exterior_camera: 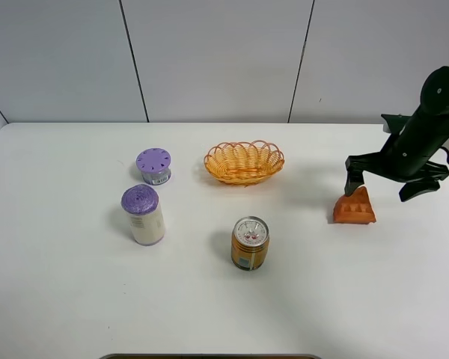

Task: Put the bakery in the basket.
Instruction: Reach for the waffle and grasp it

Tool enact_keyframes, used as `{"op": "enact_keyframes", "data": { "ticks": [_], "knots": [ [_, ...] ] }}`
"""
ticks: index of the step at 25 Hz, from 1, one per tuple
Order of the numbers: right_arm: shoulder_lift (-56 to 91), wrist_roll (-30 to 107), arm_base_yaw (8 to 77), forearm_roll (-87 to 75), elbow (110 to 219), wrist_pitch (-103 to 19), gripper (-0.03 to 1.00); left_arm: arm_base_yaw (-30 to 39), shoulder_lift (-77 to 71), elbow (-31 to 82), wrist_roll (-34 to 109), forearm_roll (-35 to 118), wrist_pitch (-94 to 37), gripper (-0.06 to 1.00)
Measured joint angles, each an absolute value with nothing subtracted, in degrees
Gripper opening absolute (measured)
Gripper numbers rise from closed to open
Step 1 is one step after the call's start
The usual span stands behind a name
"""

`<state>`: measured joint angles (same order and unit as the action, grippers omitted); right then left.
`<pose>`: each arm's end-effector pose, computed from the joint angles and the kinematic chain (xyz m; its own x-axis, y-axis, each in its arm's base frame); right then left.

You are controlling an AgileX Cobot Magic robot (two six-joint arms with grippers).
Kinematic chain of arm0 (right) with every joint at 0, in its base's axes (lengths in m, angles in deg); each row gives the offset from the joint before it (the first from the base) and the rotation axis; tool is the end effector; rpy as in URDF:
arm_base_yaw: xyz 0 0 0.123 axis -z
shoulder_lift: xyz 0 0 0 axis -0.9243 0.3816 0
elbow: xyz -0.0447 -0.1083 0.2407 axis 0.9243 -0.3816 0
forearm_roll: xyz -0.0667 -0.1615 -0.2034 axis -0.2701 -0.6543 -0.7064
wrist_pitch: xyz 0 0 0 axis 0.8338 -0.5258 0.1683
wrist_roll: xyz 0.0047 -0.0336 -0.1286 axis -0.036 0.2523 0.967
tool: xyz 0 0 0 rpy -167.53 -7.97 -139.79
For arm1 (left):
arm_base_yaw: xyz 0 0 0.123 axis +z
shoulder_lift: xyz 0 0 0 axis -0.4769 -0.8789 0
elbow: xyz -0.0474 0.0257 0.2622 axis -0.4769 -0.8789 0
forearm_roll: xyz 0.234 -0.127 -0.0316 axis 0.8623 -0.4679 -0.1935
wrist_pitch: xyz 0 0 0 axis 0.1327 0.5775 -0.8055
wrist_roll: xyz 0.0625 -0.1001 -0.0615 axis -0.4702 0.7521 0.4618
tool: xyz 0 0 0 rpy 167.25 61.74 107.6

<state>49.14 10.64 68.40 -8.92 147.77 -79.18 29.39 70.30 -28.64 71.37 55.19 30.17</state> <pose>0.3501 0.0030 0.0952 -0.9796 0.1608 -0.1206 0.1521 0.9852 0.0787 0.0679 0.0011 0.2438 -0.5271 0.0031 -0.8498 -0.0098 0.9999 0.0097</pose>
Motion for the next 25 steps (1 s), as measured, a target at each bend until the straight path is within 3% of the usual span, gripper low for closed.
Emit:
{"op": "enact_keyframes", "data": {
  "ticks": [25],
  "knots": [
    [63.8, 12.8, 67.5, -5.9, 155.2, -79.5, 0.99, 29.4, 70.3, -28.6, 71.4, 55.2, 30.2, 0.99]
  ]
}}
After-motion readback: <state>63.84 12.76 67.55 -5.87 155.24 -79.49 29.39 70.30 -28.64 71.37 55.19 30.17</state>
